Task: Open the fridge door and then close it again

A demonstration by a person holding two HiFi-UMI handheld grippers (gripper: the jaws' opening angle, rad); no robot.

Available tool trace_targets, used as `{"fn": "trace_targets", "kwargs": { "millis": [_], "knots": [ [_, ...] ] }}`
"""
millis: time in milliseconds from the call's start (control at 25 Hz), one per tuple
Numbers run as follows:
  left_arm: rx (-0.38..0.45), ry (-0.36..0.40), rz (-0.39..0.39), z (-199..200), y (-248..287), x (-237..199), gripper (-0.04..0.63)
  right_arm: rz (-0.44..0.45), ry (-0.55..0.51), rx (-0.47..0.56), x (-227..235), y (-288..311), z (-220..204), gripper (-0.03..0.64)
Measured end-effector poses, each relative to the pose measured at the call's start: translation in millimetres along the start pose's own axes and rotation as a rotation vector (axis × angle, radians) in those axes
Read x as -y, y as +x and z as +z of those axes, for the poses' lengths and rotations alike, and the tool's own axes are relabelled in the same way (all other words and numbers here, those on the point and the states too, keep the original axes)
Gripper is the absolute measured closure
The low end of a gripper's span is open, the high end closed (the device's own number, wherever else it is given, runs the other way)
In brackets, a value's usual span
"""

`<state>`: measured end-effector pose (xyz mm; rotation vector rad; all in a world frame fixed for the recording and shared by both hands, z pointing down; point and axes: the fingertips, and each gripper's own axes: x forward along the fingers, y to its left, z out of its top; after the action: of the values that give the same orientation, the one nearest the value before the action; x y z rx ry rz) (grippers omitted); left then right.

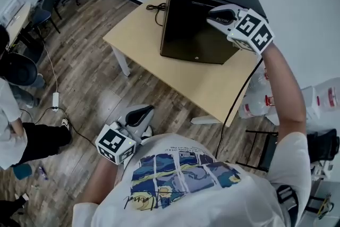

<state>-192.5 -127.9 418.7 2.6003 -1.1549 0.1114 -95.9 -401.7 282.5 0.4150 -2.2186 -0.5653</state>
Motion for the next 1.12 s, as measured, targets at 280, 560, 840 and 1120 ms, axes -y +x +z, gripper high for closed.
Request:
{"fn": "trace_targets", "kwargs": {
  "millis": [280, 560, 840, 1120],
  "knots": [
    [-0.007, -0.019, -0.028, 1, -16, -47, 0.574, -0.017, -0.041, -0.123, 30, 50, 13, 0.549],
    [0.001, -0.023, -0.041, 2, -13, -69, 0.574, -0.048, -0.108, -0.27, 41, 80, -1, 0.54],
    [-0.01, -0.049, -0.048, -7, -19, -81, 0.574, -0.016, -0.091, -0.337, 37, 88, -5, 0.548],
    [-0.023, -0.052, -0.075, -12, -10, -77, 0.574, -0.011, -0.114, -0.361, 36, 88, -6, 0.554]
  ]
}}
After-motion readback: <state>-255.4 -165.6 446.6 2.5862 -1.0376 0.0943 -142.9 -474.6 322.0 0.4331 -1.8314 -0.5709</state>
